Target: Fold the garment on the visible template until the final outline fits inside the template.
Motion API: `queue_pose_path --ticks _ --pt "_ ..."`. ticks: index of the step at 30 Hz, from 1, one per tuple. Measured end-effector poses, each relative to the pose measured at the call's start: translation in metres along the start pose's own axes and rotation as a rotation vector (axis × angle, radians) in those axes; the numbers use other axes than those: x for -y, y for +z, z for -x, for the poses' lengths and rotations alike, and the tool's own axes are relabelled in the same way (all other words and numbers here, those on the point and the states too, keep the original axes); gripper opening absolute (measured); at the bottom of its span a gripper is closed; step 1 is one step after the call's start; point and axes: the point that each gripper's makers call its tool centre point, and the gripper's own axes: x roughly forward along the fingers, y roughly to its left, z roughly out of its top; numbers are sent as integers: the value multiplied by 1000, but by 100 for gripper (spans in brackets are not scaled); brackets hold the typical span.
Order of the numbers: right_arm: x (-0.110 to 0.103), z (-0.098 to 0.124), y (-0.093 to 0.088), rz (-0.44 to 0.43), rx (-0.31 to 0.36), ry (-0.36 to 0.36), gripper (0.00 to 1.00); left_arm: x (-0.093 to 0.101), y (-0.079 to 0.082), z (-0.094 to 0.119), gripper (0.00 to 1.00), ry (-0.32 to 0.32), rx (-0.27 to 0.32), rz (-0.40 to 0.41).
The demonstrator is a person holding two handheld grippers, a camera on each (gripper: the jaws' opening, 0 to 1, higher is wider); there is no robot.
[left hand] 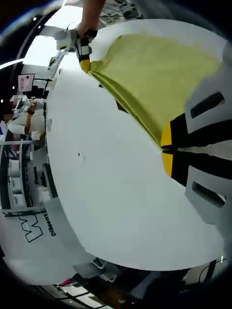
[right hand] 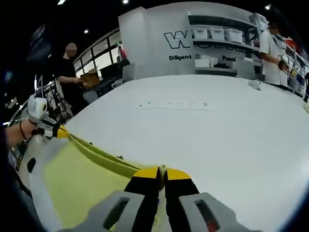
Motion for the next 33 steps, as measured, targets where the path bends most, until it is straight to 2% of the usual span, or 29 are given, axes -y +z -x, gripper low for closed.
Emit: queue_pose_path --ticks 2,3,7,11,13,15,17,19,22,23,25,26,33 --pt "2 -3 -1 -7 -5 -12 0 -2 -11 -1 0 28 -76 -54" --pt "5 -9 -2 -3 -7 -22 0 2 -11 -7 0 33 -69 -100" --pt "9 -13 -2 -4 -9 -39 0 -1 -10 -8 0 45 -64 -69" --pt "9 -14 -3 5 -9 -45 0 -2 -10 -11 0 51 -60 -76" --pt "12 -15 -4 -11 -8 -51 0 -4 -9 -11 0 58 -51 -48" --pt "15 -13 -2 14 -4 -63 0 -7 -11 -12 0 56 -46 -14" --pt "21 -9 1 31 9 -86 0 -8 -11 -11 1 65 -26 -2" --pt "29 -2 7 27 37 -113 3 -15 -1 -9 4 90 42 -30" --pt "39 7 12 -9 67 -104 20 -20 -7 0 8 128 50 -13" --pt "40 10 12 -11 69 -97 24 -18 -8 3 9 118 65 29" --pt "40 15 10 -10 66 -89 26 -17 -8 4 10 92 86 99" --pt "40 17 8 -9 60 -84 27 -15 -7 8 10 87 109 99" --pt "26 27 -4 -39 28 -37 33 0 -12 24 11 59 134 125"
